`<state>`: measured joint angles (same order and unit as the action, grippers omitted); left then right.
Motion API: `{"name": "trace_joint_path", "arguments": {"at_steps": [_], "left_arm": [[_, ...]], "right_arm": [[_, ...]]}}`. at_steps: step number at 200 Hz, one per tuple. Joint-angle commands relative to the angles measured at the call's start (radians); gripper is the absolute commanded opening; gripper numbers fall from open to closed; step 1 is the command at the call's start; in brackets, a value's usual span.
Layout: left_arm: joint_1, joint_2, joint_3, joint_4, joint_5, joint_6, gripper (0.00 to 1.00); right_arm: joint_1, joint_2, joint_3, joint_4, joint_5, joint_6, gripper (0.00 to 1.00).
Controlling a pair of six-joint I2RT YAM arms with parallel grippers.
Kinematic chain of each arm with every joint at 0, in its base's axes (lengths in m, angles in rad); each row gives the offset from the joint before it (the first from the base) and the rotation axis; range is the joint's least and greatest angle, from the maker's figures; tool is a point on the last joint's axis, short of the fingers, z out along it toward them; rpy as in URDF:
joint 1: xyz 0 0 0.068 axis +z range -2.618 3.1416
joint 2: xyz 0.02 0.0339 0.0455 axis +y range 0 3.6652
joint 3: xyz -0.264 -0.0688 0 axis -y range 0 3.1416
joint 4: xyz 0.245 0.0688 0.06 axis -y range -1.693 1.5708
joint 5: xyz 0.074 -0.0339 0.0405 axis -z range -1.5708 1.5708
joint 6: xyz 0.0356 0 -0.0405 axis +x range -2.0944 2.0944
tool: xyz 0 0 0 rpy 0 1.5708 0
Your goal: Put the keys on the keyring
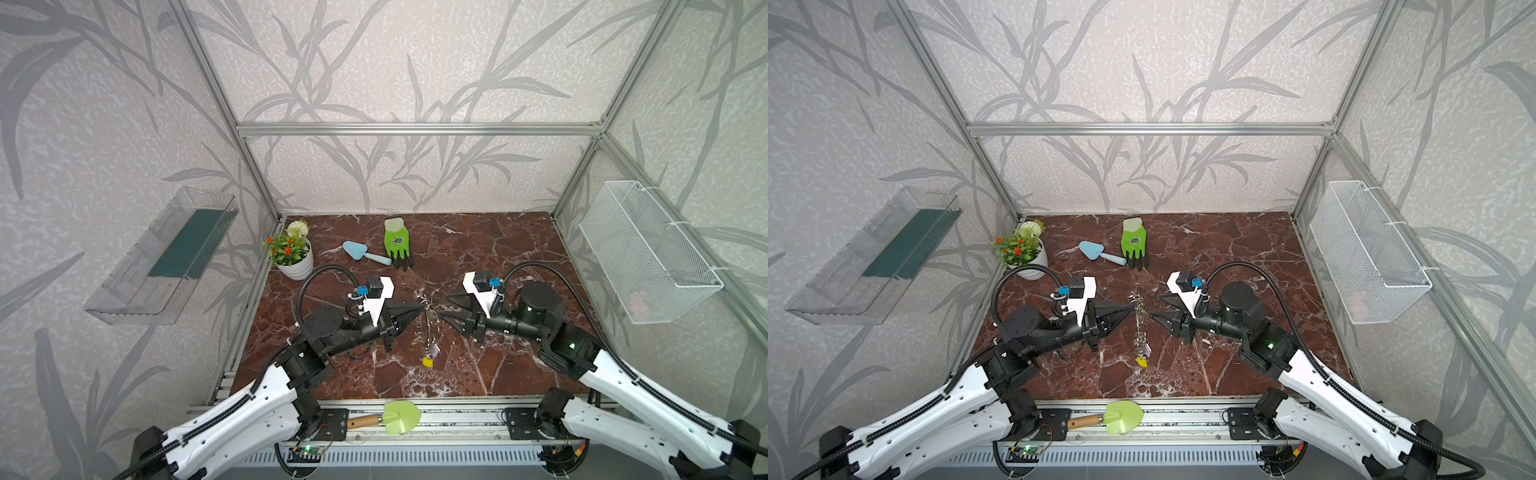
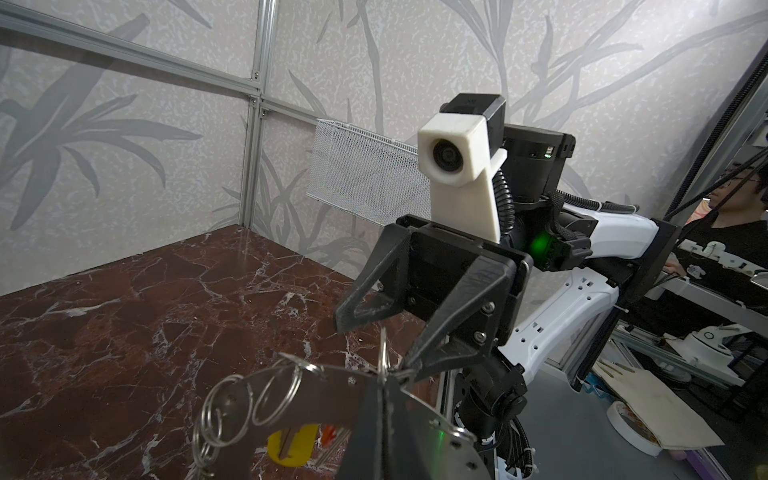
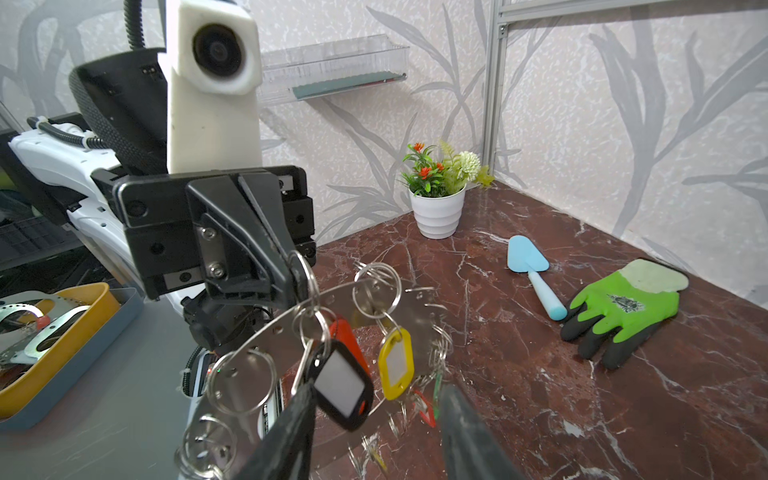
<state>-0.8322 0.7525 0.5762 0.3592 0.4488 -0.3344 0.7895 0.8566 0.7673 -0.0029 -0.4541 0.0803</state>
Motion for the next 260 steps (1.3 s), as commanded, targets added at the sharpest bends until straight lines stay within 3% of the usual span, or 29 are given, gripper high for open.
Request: {"name": "trace_joint_path", "arguments": {"at_steps": [1,30,83,116,204,217,235,260], "left_arm": [[-0.004,-0.001,0.024,0.041,0.025,0.001,0.0],[-0.004,0.001,0.02,0.043,0.027,0.003,0.0],[-0.004,-0.005,0.014,0.04,0.016,0.007,0.0],[-0.004,-0.007,0.014,0.034,0.013,0.009,0.0],[-0.004,-0.009,0.02,0.016,0.013,0.01,0.0],[-0.004,-0.009,0.02,0.011,0.01,0.011,0.0],[-0.004,-0.009,0.017,0.01,0.009,0.008,0.0],[-0.004,-0.011,0.014,0.011,0.003,0.011,0.0]], "right_arm": [[0.011,0.013,0.023,0.039,-0.045,-0.008,0.49],[0.016,0.033,0.03,0.054,-0.053,-0.006,0.41],[0.019,0.041,0.033,0.062,-0.05,-0.008,0.1],[0.019,0.013,0.024,0.048,-0.024,-0.012,0.0],[0.019,-0.023,0.023,-0.002,0.1,-0.016,0.0],[0.019,-0.031,0.022,-0.003,0.106,-0.015,0.13],[0.019,-0.04,0.017,-0.003,0.107,-0.014,0.19],[0.019,-0.054,0.008,-0.009,0.111,-0.011,0.38]]}}
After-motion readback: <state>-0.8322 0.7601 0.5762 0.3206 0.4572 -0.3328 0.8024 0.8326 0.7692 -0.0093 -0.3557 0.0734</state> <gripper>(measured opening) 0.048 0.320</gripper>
